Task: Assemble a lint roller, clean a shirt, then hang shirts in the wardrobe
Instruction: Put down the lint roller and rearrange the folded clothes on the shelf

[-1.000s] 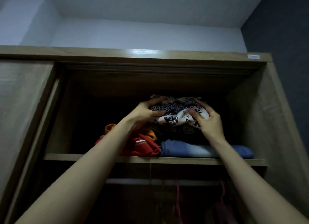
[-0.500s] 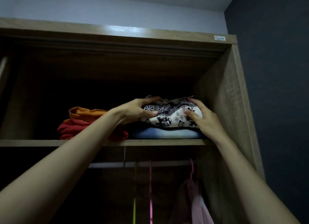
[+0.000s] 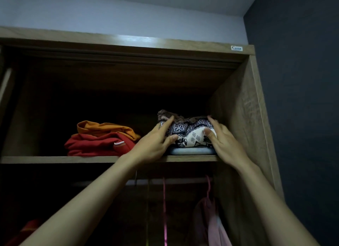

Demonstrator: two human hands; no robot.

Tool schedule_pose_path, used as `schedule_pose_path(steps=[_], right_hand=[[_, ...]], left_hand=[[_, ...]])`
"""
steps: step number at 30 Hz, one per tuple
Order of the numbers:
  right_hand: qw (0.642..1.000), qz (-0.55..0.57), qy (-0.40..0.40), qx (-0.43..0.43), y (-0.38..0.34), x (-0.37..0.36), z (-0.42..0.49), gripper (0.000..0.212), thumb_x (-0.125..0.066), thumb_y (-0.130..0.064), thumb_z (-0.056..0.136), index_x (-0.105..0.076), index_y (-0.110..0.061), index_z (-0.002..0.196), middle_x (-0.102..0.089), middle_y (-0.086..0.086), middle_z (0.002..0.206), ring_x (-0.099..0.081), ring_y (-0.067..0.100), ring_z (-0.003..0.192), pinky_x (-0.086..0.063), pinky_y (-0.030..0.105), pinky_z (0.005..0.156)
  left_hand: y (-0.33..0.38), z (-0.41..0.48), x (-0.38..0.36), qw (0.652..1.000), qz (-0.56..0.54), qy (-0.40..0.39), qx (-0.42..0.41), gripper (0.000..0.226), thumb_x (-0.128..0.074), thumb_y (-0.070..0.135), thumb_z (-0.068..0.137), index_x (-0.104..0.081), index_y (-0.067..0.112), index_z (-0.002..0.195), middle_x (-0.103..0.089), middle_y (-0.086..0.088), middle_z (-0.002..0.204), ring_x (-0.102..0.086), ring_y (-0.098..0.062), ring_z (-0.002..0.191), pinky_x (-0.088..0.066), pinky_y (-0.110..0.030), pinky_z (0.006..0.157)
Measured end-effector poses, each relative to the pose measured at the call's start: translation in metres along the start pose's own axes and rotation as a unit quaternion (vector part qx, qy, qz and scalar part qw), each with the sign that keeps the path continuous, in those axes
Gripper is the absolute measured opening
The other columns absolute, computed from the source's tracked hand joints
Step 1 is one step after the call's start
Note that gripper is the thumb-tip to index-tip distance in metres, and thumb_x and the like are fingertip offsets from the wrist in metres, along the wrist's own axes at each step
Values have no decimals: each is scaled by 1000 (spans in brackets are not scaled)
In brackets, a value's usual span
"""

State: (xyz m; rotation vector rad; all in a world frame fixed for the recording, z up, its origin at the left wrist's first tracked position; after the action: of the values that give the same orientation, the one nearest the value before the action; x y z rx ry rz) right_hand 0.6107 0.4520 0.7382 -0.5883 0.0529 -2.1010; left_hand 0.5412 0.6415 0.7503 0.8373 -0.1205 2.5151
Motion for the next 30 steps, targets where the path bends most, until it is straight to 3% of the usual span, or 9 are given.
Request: schedule_pose_path(steps=[4,7,11,13,15,20,23,26,30], right_hand=[[996,-19,89,27,-20,17,-8,67,-10,-72,88,-17,-42,148,-24,3,156,-19,18,143,-16,43,116],[987,-22,143,75,-50,19,-15,68,-10,-70,88,-22,-40,148,-25,-3,156,-18,12,143,-7,40,117],[980,61,146,119,-91,0,-14,64,-16,-70,90,-31,-39,144,-32,-9,151,-26,7,138,-18,30,111],[974,113,137,141,-117,-14,-13,60,-22,-66,91,-36,-36,142,-36,-10,148,-29,4,136,-24,29,109],[967,160,120,157,-143,-29,-15,56,-28,-60,94,-39,-32,141,-40,-10,144,-33,3,134,-29,27,108],[972,179,61,138,-183,-75,-10,53,-36,-49,95,-43,-21,140,-46,-3,138,-47,9,123,-35,19,98],[983,134,49,112,-193,-97,-7,52,-36,-49,97,-45,-17,136,-50,5,132,-51,17,118,-38,24,95],[993,77,48,79,-197,-108,-2,52,-34,-49,98,-47,-13,133,-56,11,124,-52,23,115,-41,32,93],[997,35,41,50,-202,-114,8,55,-32,-52,97,-50,-10,129,-63,17,114,-57,31,110,-45,39,90]], left_hand=[[3,-15,11,999,34,23,-9,68,-44,45,97,-7,33,153,-19,-1,159,-30,-17,142,-29,-33,115],[8,-33,49,992,50,109,-43,62,-48,38,97,-22,26,152,-35,-2,152,-41,-15,135,-31,-25,111],[13,-67,102,970,84,191,-123,47,-47,34,95,-43,28,141,-52,8,136,-53,-1,118,-41,-14,98],[2,-85,132,958,102,241,-119,42,-47,30,95,-46,28,137,-52,11,132,-50,2,118,-41,-12,98],[-21,-98,157,956,95,265,-86,41,-49,28,96,-48,24,136,-54,8,133,-50,-2,121,-41,-19,100],[-79,-109,182,977,83,195,-27,49,-48,40,92,-45,27,139,-49,14,135,-43,4,124,-36,-17,101],[-116,-114,183,988,55,140,31,52,-52,41,91,-40,33,141,-47,7,142,-46,-5,126,-42,-28,102],[-144,-120,177,992,23,80,91,64,-51,54,84,-35,36,143,-45,2,144,-47,-13,128,-44,-40,105],[-160,-119,173,986,-74,51,137,69,-52,61,77,-38,39,141,-57,3,127,-57,-13,115,-49,-41,100]])
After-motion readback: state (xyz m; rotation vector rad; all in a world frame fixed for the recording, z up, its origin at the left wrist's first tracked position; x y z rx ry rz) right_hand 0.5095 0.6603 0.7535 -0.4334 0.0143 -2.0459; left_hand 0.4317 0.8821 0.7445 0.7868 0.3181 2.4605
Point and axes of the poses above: each hand's wrist, its own z-axis towards the middle knuckle, its own x-axis out of the back of the hand, y = z × x, the point moved 10 cm from there along z, towards the middle knuckle
